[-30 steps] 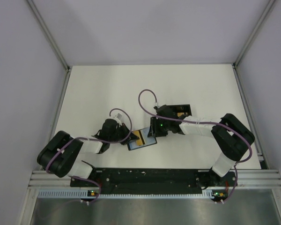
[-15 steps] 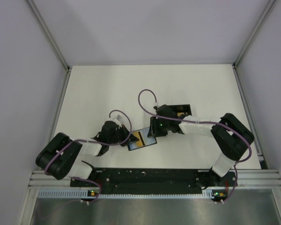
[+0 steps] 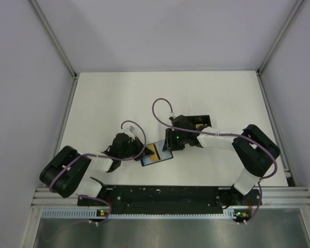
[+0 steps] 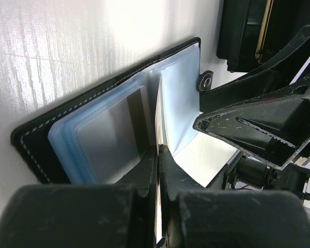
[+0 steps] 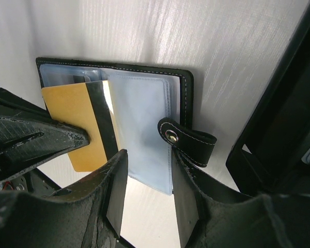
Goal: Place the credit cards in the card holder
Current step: Insert the credit card into the card holder.
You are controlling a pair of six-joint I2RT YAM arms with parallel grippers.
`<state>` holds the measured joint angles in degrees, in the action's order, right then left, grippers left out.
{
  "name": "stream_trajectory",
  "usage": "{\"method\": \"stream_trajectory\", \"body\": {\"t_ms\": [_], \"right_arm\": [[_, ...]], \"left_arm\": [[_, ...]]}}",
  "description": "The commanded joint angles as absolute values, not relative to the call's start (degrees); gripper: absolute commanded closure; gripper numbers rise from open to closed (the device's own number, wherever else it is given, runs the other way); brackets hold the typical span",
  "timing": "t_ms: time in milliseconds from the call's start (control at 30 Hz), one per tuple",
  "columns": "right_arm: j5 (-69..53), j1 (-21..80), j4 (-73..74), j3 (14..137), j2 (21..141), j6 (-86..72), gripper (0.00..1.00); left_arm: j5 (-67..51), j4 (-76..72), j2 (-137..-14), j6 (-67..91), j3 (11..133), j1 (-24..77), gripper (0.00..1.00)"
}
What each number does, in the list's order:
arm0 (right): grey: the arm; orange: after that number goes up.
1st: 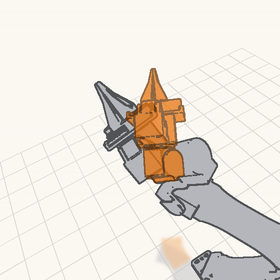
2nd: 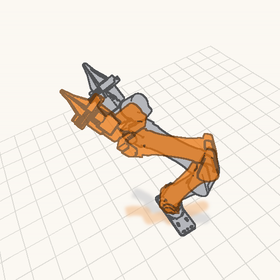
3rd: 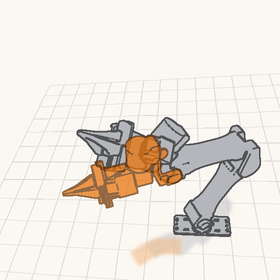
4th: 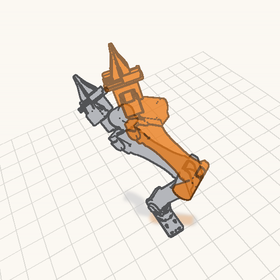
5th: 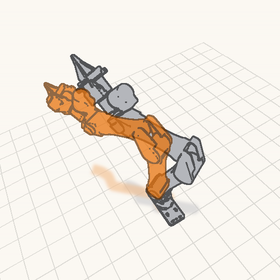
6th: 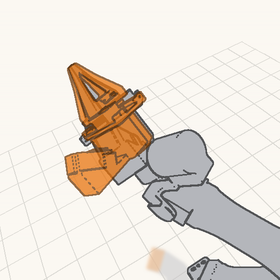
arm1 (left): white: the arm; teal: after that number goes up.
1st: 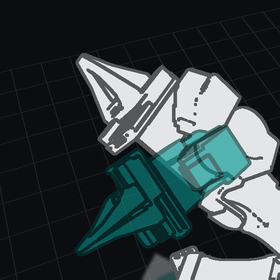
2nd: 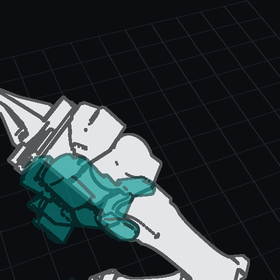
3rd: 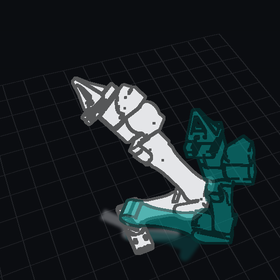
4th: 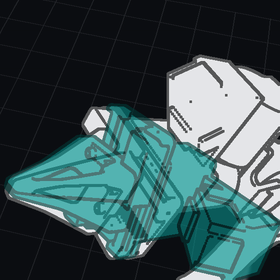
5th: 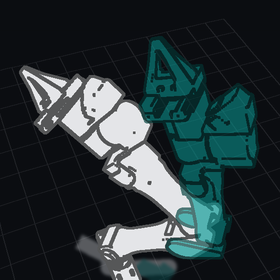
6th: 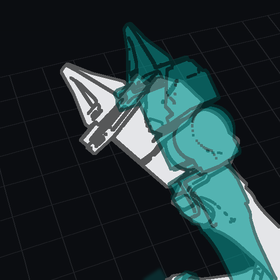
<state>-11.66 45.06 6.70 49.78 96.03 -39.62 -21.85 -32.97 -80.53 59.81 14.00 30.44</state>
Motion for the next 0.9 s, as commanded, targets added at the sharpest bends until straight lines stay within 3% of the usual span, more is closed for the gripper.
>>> {"method": "stream_trajectory", "body": {"t_ms": [0, 267, 733, 867], "right_arm": [[-11.4, 45.4, 7.6, 51.1, 98.4, -39.9, 0.61], [-9.9, 46.0, 7.5, 50.4, 93.3, -39.9, 0.59], [-9.8, 45.9, 7.8, 50.4, 94.8, -39.9, 0.58], [-9.8, 46.0, 8.0, 50.7, 95.2, -39.9, 0.58]], "left_arm": [[-17.6, -37.2, -81.2, 60.2, 12.0, 31.0, 1.0], [-18.0, -36.5, -83.6, 57.5, 14.0, 31.1, 1.0], [-22.5, -40.6, -91.1, 55.9, 13.1, 32.0, 1.0], [-22.9, -40.6, -92.3, 55.9, 13.9, 32.3, 0.92]]}}
